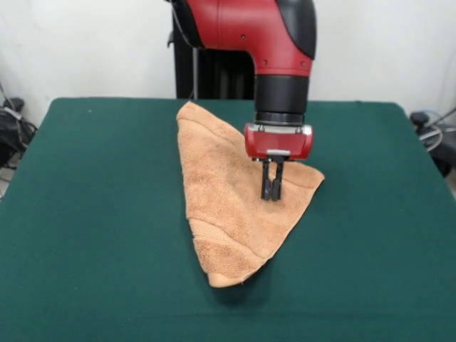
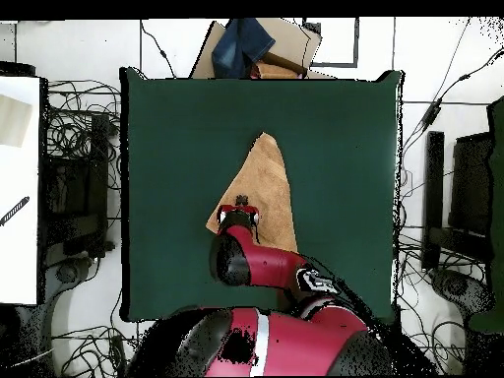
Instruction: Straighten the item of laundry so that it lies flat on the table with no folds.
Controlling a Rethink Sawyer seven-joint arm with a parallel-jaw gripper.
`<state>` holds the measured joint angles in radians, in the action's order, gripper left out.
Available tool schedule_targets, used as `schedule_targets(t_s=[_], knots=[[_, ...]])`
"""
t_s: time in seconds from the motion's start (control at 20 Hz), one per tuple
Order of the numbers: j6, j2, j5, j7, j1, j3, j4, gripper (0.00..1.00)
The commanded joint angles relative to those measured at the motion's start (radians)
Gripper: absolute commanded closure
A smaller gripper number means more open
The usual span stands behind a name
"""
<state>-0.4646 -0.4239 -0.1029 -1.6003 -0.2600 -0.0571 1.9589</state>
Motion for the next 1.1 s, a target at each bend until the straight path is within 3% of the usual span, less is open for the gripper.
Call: schedule_targets(t_s=[0.05,0.2,0.75,1.1], knots=[[0.447,-0.04,0.213,-0.196,0.061,-0.047,-0.041,1.0],[0.546,-0.059,0.224,-0.18,0.054,-0.07,-0.048,1.0],[0.706,-0.112,0.214,-0.181,0.056,-0.098,-0.039,1.0],[0.582,-0.061,0.184,-0.179,0.041,-0.13,-0.058,1.0]])
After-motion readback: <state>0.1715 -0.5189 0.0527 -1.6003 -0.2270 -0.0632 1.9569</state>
